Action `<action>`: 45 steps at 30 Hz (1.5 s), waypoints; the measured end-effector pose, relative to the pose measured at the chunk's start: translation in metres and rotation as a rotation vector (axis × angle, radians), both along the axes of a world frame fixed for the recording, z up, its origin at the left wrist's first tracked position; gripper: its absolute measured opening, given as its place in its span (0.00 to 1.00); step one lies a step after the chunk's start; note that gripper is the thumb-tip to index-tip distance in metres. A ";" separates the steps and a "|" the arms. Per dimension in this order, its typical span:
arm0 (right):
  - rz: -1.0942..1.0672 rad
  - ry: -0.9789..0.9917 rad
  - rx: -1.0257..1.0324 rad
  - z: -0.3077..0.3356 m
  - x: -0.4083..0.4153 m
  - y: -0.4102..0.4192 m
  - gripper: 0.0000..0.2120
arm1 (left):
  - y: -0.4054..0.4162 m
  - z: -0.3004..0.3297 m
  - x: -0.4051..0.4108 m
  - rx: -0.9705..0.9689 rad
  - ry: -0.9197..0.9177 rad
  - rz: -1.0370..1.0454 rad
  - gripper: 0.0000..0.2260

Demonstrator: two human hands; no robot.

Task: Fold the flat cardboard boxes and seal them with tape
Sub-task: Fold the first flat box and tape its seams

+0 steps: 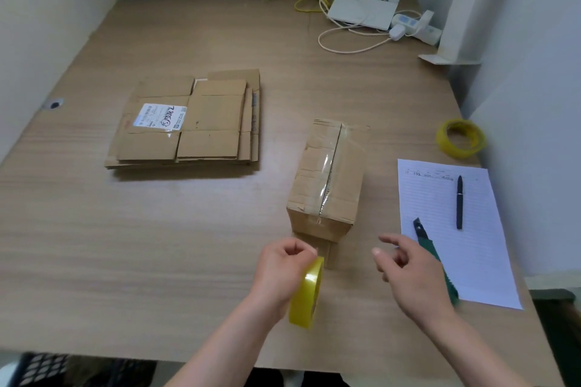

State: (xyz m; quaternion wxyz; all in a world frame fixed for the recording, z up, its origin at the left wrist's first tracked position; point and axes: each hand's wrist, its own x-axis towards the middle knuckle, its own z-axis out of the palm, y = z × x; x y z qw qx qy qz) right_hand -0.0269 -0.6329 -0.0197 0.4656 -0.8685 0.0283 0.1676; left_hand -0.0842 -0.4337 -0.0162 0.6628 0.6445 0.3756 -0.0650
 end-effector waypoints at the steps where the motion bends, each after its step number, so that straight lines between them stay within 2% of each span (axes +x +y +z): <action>1: 0.034 0.041 0.103 0.009 -0.003 0.011 0.10 | 0.000 0.008 0.001 -0.014 -0.030 -0.018 0.14; 3: 0.098 0.127 0.279 0.026 -0.007 0.029 0.11 | -0.001 0.022 0.003 -0.040 -0.091 -0.031 0.13; 5: 0.164 0.201 0.357 0.039 -0.008 0.038 0.14 | -0.003 0.033 0.005 -0.081 -0.139 -0.010 0.11; 8: 0.230 0.265 0.410 0.048 -0.013 0.043 0.18 | -0.008 0.043 0.005 -0.170 -0.180 0.049 0.09; 11: 0.195 0.271 0.494 0.053 -0.019 0.049 0.19 | -0.016 0.048 0.005 -0.237 -0.192 0.102 0.06; 14: 0.172 0.241 0.505 0.056 -0.024 0.053 0.17 | -0.028 0.054 0.003 -0.384 -0.223 0.140 0.02; 17: 0.146 0.212 0.493 0.057 -0.027 0.052 0.17 | -0.039 0.057 0.003 -0.322 -0.250 0.180 0.02; 21: 0.044 0.122 0.406 0.052 -0.021 0.046 0.09 | -0.051 0.057 0.004 -0.178 -0.278 0.187 0.07; 27: -0.016 -0.026 0.282 0.051 -0.019 0.038 0.08 | -0.051 0.061 0.008 -0.360 -0.279 0.201 0.04; 35: 0.128 -0.167 0.035 0.068 -0.017 0.043 0.09 | -0.024 0.049 0.001 -0.048 -0.345 0.049 0.06; 39: 0.216 -0.188 -0.118 0.075 -0.014 0.044 0.09 | -0.008 0.043 0.000 0.054 -0.394 0.061 0.14; 41: 0.237 -0.186 -0.171 0.077 -0.012 0.041 0.08 | 0.002 0.043 0.002 0.061 -0.400 -0.023 0.15; 43: 0.267 -0.180 -0.201 0.078 -0.010 0.039 0.07 | 0.006 0.046 0.005 0.003 -0.374 -0.154 0.09; 44: 0.283 -0.176 -0.208 0.078 -0.010 0.040 0.07 | 0.006 0.047 0.007 -0.030 -0.346 -0.204 0.09; 45: 0.297 -0.174 -0.215 0.078 -0.009 0.041 0.07 | 0.005 0.047 0.009 -0.047 -0.323 -0.242 0.13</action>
